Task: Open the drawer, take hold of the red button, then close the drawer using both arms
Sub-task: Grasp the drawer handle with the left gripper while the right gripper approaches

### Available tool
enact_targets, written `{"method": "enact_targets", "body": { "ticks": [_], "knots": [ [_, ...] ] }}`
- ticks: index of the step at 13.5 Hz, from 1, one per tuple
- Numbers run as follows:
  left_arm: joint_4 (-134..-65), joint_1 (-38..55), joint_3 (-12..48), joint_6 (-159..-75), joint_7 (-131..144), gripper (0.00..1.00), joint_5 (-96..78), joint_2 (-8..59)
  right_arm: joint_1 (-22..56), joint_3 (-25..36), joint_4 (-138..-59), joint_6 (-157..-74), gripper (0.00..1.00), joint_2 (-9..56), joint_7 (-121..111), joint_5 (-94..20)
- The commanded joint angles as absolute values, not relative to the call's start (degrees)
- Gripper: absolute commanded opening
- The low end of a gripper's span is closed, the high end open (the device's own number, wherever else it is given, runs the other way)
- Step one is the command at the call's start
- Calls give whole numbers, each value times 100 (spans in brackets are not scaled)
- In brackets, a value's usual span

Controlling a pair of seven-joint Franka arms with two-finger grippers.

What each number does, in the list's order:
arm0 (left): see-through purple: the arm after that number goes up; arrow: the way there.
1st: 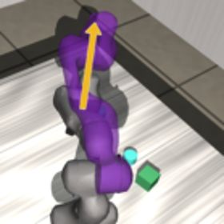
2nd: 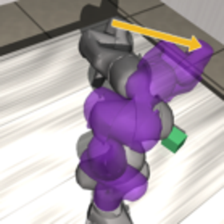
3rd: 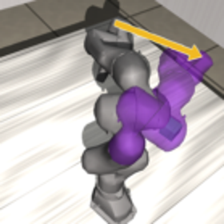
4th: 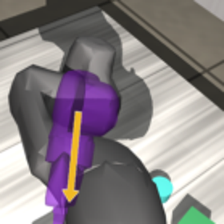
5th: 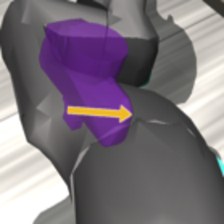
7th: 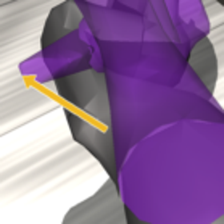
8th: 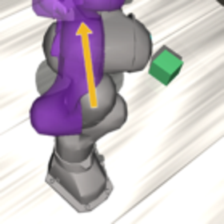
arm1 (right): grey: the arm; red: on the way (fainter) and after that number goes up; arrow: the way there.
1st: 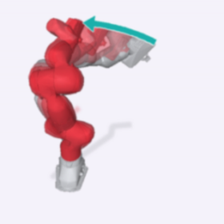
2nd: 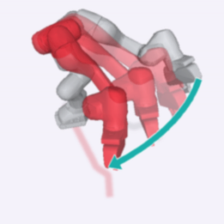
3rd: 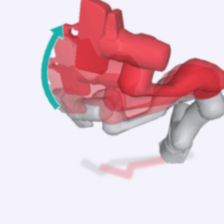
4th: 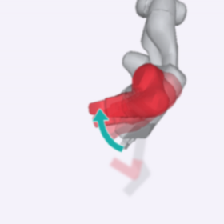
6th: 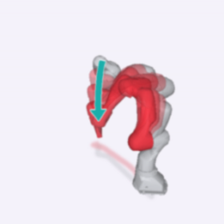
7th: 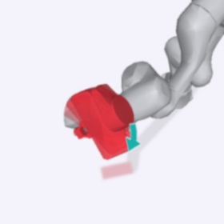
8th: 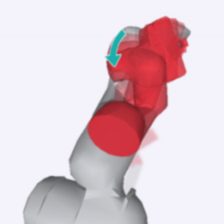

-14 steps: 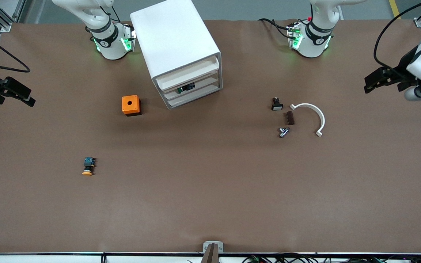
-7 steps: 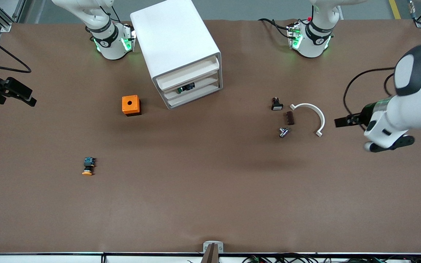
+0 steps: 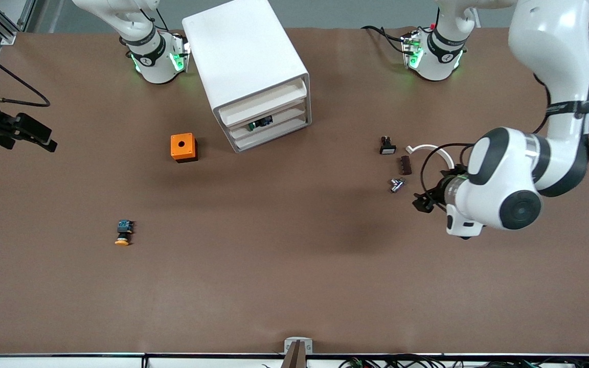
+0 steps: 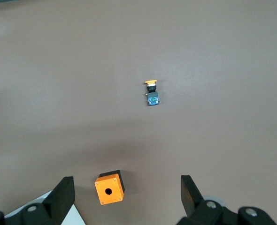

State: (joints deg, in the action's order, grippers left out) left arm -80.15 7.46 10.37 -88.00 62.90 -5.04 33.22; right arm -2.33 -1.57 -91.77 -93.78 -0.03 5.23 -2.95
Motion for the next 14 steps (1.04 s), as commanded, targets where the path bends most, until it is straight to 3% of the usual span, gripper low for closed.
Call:
{"method": "enact_targets", "body": {
  "ticks": [1,7,14],
  "knots": [
    [-7796,1001,1028,-8798,7659,100,-973,3646,-185,-158,-9176,-9509,100,219,580,-299],
    [-7840,1283,1020,-8895,10192,100,-2722,4262,-193,-316,-9106,-9588,100,983,606,-334],
    [-7998,1283,1020,-8842,11153,100,-3814,4570,-193,-343,-9114,-10037,100,1722,633,-360]
  ]
}}
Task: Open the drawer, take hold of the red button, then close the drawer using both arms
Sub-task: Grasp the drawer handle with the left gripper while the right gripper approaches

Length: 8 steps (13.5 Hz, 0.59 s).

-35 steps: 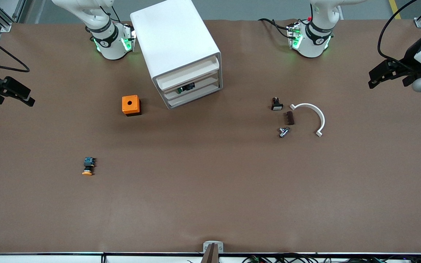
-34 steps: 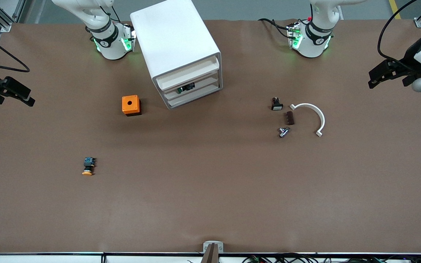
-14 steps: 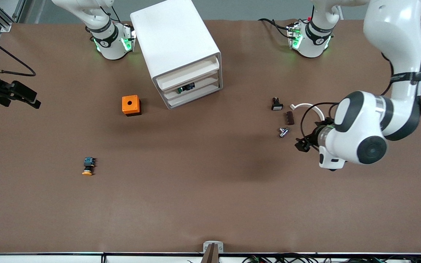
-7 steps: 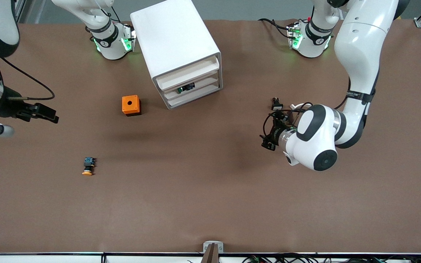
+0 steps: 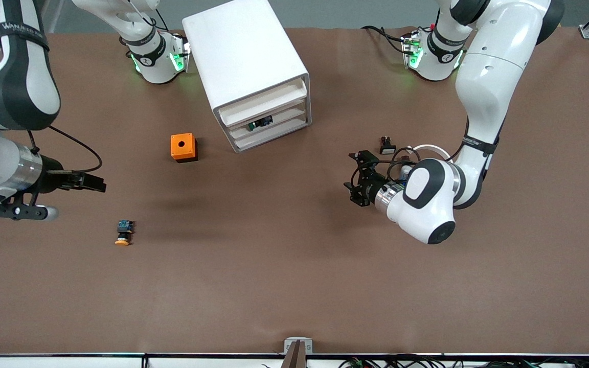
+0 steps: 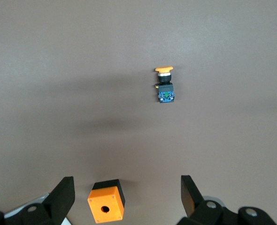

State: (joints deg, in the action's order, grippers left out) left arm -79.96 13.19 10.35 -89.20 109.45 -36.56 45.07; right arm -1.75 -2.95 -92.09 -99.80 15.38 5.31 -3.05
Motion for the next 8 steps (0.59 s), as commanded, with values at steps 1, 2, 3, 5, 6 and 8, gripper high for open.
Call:
{"method": "enact_targets", "body": {
  "ticks": [1,2,3,5,6,8],
  "knots": [
    [-8015,1353,1020,-8755,11206,100,-3814,4596,-193,-360,-9106,-10072,100,1792,659,-360],
    [-8094,1449,1028,-8615,11215,100,-3841,4597,-193,-360,-9105,-10124,100,1854,659,-360],
    [-8217,1520,1020,-8309,11267,99,-3893,4588,-202,-360,-9105,-10142,100,1950,668,-369],
    [-8244,1556,1020,-7981,11547,99,-4164,4719,-185,-369,-9105,-10283,100,2126,677,-369],
    [-8218,1599,1020,-7989,11723,97,-4444,4859,-185,-369,-9105,-10318,100,2205,677,-465],
    [-8200,1932,1011,-7989,12249,84,-4903,5071,-211,-360,-9106,-10327,100,2328,668,-668]
  ]
}}
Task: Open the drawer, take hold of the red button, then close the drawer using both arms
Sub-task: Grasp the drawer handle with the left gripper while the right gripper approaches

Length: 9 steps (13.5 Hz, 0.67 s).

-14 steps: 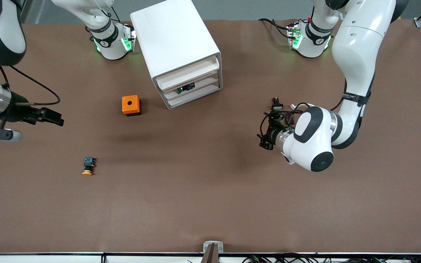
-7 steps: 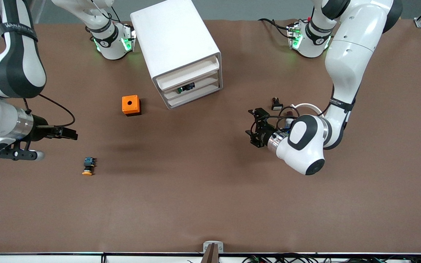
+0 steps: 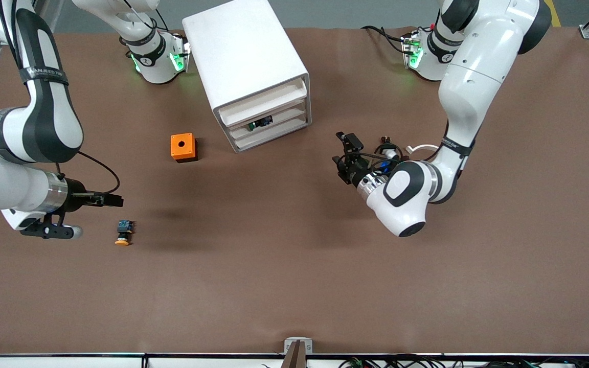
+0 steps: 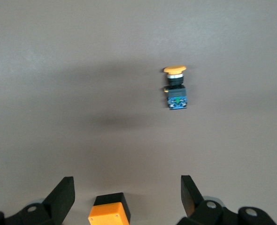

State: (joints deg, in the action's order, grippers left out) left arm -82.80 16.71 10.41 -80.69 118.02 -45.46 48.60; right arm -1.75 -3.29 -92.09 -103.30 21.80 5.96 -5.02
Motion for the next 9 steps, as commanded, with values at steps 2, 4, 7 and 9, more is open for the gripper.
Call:
{"method": "enact_targets", "body": {
  "ticks": [2,4,7,9],
  "knots": [
    [-8156,2109,1019,-7989,12820,70,-4965,5063,-202,-360,-9114,-10327,100,2390,668,-668],
    [-8156,2232,1020,-7989,13392,64,-5359,5089,-202,-360,-9106,-10327,100,2461,668,-677],
    [-8121,2434,1020,-7989,13816,61,-5598,5185,-176,-369,-9105,-10441,100,2540,947,-738],
    [-8104,2566,1028,-7989,13799,58,-5703,5316,-193,-360,-9097,-10476,100,2531,1046,-957]
  ]
}}
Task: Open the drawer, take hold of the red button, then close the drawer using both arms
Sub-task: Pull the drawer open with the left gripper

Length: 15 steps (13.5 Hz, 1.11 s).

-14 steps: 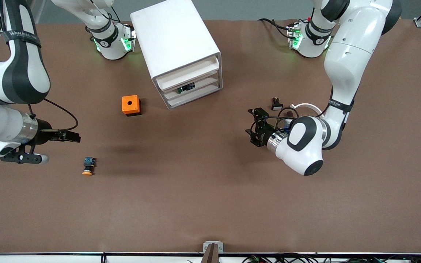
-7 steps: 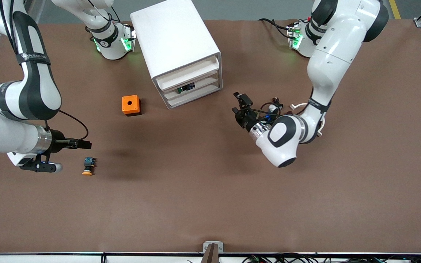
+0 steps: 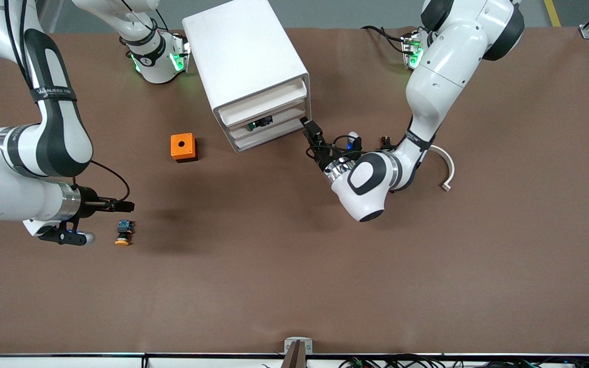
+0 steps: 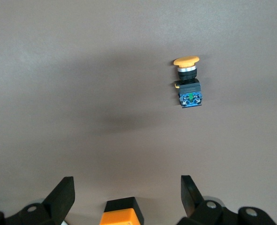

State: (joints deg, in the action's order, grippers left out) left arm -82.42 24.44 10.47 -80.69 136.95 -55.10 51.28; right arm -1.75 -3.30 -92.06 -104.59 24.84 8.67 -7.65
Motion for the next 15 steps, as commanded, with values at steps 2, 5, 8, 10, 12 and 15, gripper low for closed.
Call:
{"method": "enact_targets", "body": {
  "ticks": [2,5,8,10,12,15],
  "knots": [
    [-8112,2794,1020,-7989,13834,54,-5976,5431,-185,-360,-9088,-10503,100,2523,1046,-1020],
    [-8112,2970,1028,-7980,13860,49,-6011,5432,-185,-352,-9088,-10503,100,2522,1046,-1020],
    [-8112,3137,1028,-7980,13852,48,-6021,5440,-176,-352,-9088,-10503,100,2522,1055,-1020],
    [-8112,3146,1028,-7980,13843,40,-6012,5432,-132,-352,-9062,-10503,100,2522,1343,-1020],
    [-8104,3217,1020,-7989,13781,13,-6038,5458,-18,-360,-8991,-10468,100,2514,1799,-1020],
    [-8077,3129,967,-7989,13807,0,-6038,5406,-9,-448,-8921,-10441,100,2514,2196,-1011]
  ]
}}
